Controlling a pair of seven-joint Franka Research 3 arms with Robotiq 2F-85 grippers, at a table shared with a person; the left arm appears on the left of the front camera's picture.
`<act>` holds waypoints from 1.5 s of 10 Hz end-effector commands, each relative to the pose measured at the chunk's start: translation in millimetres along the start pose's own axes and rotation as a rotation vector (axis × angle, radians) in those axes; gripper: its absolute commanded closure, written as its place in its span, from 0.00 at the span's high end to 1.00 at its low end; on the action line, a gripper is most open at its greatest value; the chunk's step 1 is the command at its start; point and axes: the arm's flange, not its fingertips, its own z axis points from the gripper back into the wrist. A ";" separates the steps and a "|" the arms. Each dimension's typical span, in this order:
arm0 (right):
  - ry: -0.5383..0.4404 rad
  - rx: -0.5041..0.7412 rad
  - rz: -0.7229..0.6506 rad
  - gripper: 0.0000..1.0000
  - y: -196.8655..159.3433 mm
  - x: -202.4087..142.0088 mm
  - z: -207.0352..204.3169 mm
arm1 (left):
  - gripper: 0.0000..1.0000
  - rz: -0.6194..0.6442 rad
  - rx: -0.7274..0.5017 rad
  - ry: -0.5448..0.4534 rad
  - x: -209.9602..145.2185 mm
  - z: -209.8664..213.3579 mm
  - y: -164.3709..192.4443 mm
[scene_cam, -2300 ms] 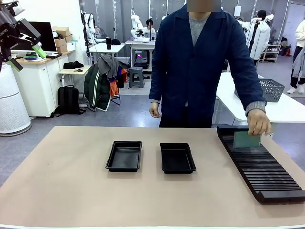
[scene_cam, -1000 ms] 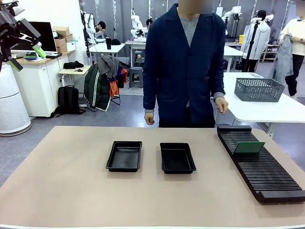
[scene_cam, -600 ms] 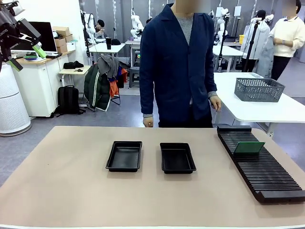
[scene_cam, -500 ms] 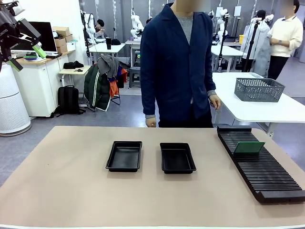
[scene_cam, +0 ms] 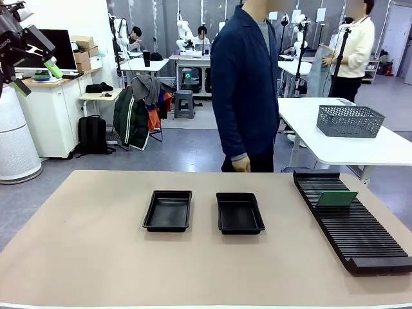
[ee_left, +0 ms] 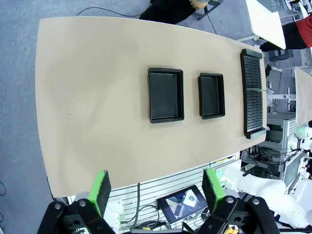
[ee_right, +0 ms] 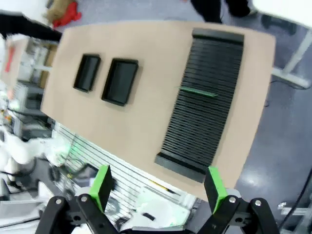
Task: Inspect and transfer BCBs to ESD trays.
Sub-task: Pick up the Blank PCB from the PCB Rack and place it in the left ESD tray.
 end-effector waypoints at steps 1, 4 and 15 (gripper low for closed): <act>0.006 -0.118 0.257 1.00 10.4 1.2 -38.7 | 1.00 0.002 0.000 -0.001 -1.2 0.4 -0.3; 0.102 -0.199 0.575 1.00 21.9 10.5 -94.3 | 1.00 0.002 0.000 -0.001 -1.2 0.4 -0.3; 0.313 -0.400 1.337 1.00 17.3 31.8 -295.6 | 1.00 0.002 0.000 -0.001 -1.2 0.4 -0.3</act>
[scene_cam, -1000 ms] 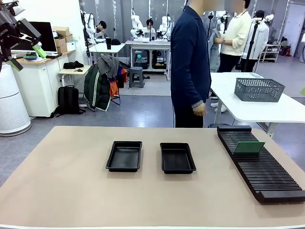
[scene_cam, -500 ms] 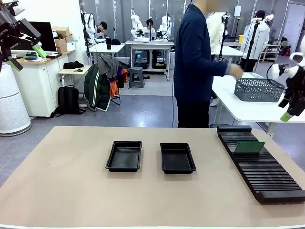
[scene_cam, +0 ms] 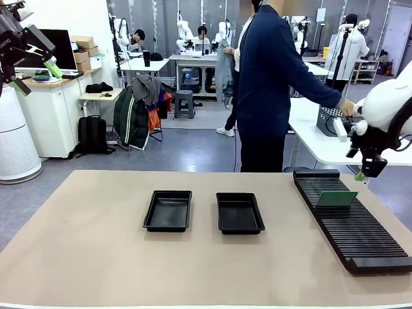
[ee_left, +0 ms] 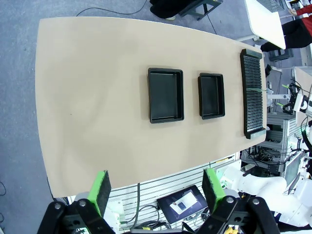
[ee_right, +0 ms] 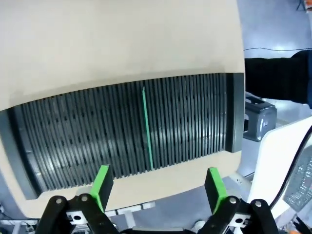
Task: Inspect and transfer BCBs to ESD trays.
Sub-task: Pick up the Blank PCB from the PCB Rack and place it in the left ESD tray.
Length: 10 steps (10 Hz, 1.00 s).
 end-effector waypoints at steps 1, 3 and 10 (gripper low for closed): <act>0.039 -0.024 0.070 1.00 -2.5 4.6 -22.8 | 1.00 0.003 0.000 0.000 -1.1 -0.1 0.2; 0.041 -0.004 0.089 1.00 -4.9 8.7 -46.0 | 1.00 0.003 0.000 0.000 -1.1 -0.1 0.2; 0.054 0.013 0.087 1.00 -7.2 -1.7 -95.6 | 1.00 0.003 0.000 0.000 -1.1 -0.1 0.2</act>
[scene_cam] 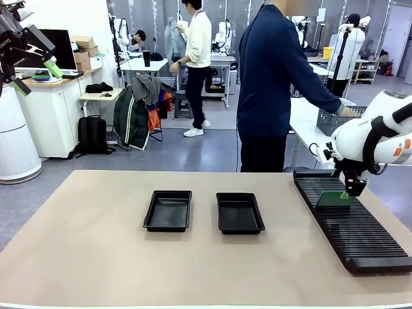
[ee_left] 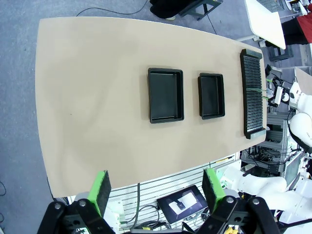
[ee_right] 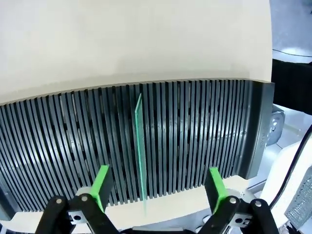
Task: Inspect and transfer BCBs to ESD trays.
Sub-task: Pick up the Blank PCB from the PCB Rack and place it in the left ESD tray.
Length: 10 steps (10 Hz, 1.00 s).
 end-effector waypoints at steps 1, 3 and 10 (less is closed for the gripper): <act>0.002 -0.021 0.029 1.00 -4.4 -9.8 -7.5 | 1.00 0.003 0.000 0.000 -1.1 -0.1 0.2; 0.002 -0.010 0.036 1.00 -2.9 -13.5 -15.5 | 1.00 0.003 0.000 0.000 -1.1 -0.1 0.2; 0.009 0.015 0.005 1.00 0.7 -10.0 -11.7 | 1.00 0.003 0.000 0.000 -1.1 -0.1 0.2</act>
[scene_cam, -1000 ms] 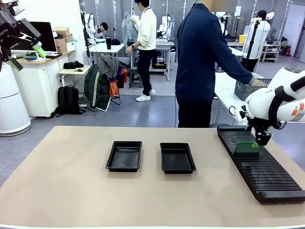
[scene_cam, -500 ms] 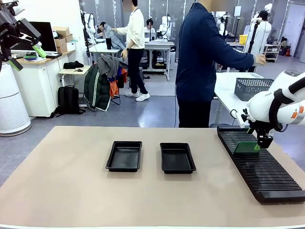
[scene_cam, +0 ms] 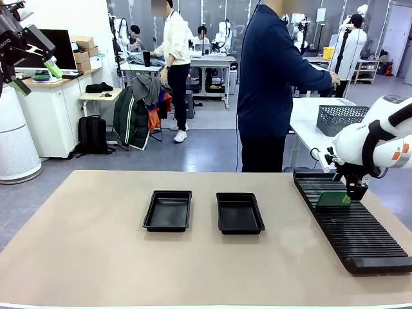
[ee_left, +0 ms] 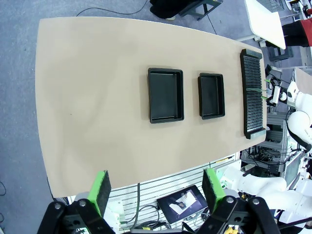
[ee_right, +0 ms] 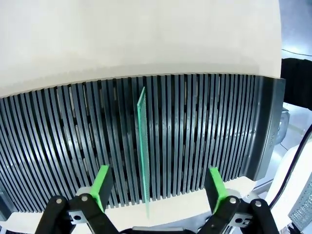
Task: Inspect and transfer BCBs to ESD trays.
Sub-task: Pick up the Blank PCB from the PCB Rack and place it in the left ESD tray.
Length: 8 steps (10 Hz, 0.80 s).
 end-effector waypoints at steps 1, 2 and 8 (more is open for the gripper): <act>0.000 0.000 0.000 1.00 0.0 -0.2 0.0 | 1.00 0.003 0.000 0.000 -1.1 -0.1 0.2; -0.022 -0.002 0.016 1.00 0.9 -2.6 -2.3 | 1.00 0.003 0.000 0.000 -1.1 -0.1 0.2; -0.005 0.024 0.047 0.87 1.4 -8.2 -13.4 | 1.00 0.003 0.000 0.000 -1.1 -0.1 0.2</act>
